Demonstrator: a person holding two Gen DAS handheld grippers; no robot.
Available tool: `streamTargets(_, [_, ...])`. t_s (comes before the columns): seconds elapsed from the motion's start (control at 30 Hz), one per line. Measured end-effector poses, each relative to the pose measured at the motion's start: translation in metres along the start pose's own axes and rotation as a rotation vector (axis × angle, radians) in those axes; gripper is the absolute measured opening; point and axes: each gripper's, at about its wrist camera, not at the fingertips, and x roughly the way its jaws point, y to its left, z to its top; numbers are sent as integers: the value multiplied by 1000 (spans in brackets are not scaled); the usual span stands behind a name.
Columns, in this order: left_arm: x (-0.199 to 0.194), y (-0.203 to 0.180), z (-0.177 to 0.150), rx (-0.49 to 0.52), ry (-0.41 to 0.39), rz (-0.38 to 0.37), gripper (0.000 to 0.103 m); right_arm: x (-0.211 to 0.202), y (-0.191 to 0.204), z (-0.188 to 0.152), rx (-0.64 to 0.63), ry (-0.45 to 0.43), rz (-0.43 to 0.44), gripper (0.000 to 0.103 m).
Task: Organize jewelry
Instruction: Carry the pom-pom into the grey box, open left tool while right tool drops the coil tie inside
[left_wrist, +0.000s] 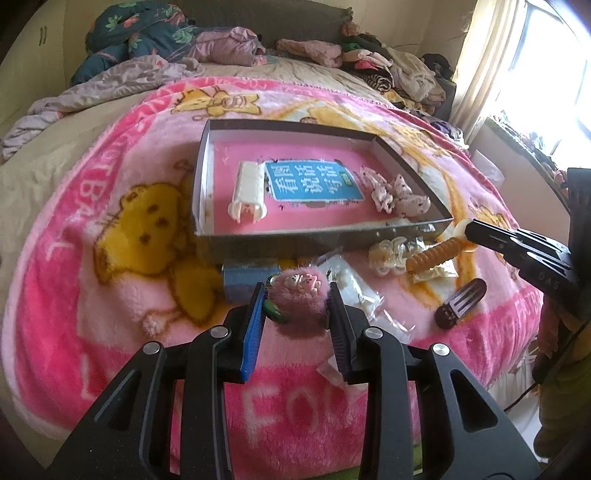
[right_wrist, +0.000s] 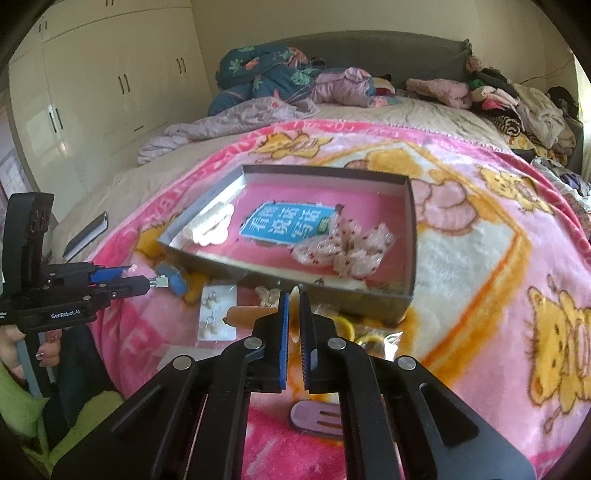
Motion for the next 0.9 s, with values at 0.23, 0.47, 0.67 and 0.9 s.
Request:
streamTargets(0.23, [-3,-6,18,18,-26,0,25,-7,-12,14,16,-40,-17,6])
streamTargets(0.47, [2,-11,33,23,-31,3,25,-8,-22,25,31,-73,-30,6])
streamTargets(0.67, [8,-16,45,31,-32,5,25,-7,-31,36,40,-98,-42,6])
streamTargets(0.9, [20,-20,59,34,-32,2,25,-4,-38,52,47,-124,-52,5])
